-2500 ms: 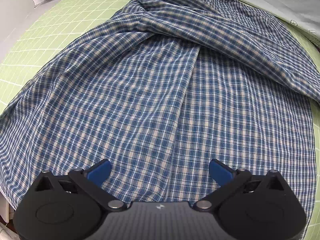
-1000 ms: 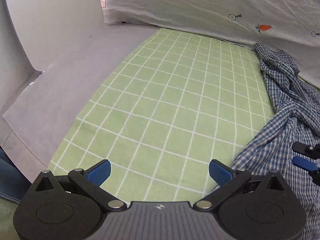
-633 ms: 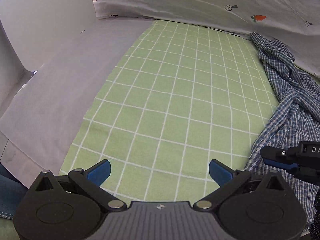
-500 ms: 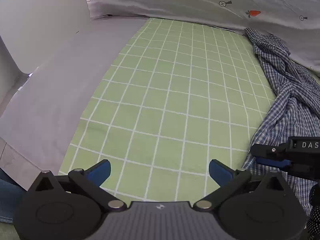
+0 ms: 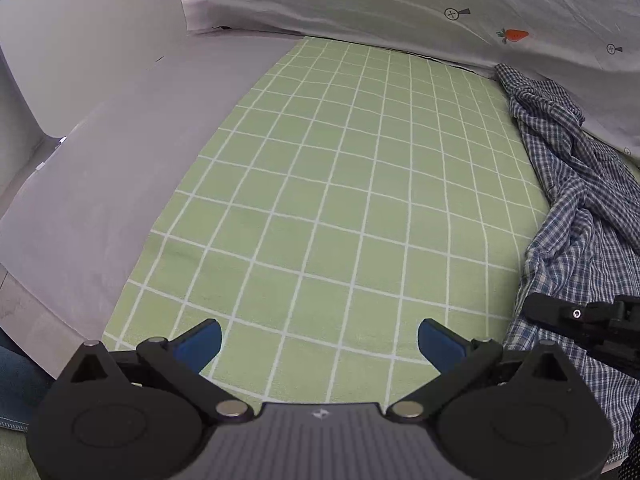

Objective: Fold clothes

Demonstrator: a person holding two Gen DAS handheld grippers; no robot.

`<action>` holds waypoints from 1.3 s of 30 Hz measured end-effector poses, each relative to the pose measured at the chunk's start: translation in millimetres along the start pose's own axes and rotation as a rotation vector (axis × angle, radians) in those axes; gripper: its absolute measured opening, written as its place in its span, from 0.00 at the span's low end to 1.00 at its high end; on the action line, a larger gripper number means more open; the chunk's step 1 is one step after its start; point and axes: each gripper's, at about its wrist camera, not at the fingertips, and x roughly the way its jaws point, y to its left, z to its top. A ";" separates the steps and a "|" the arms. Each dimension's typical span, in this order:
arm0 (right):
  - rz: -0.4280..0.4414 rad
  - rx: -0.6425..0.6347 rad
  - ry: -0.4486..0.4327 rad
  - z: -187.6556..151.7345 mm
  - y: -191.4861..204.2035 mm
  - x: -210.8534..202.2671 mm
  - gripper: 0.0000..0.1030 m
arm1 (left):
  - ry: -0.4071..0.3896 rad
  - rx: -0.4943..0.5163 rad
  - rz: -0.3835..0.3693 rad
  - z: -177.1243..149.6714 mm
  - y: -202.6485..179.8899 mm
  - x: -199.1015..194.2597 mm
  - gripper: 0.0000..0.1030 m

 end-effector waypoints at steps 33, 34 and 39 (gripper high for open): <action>-0.306 -0.153 0.063 23.7 -136.6 -137.5 0.01 | 0.191 0.186 -0.028 -65.5 -206.6 31.1 1.00; -0.320 -0.176 0.070 22.6 -134.9 -135.9 0.01 | 0.196 0.193 -0.023 -66.6 -207.2 32.1 1.00; -0.362 -0.219 0.089 19.3 -131.2 -130.9 0.01 | 0.202 0.226 -0.016 -67.1 -209.0 35.6 1.00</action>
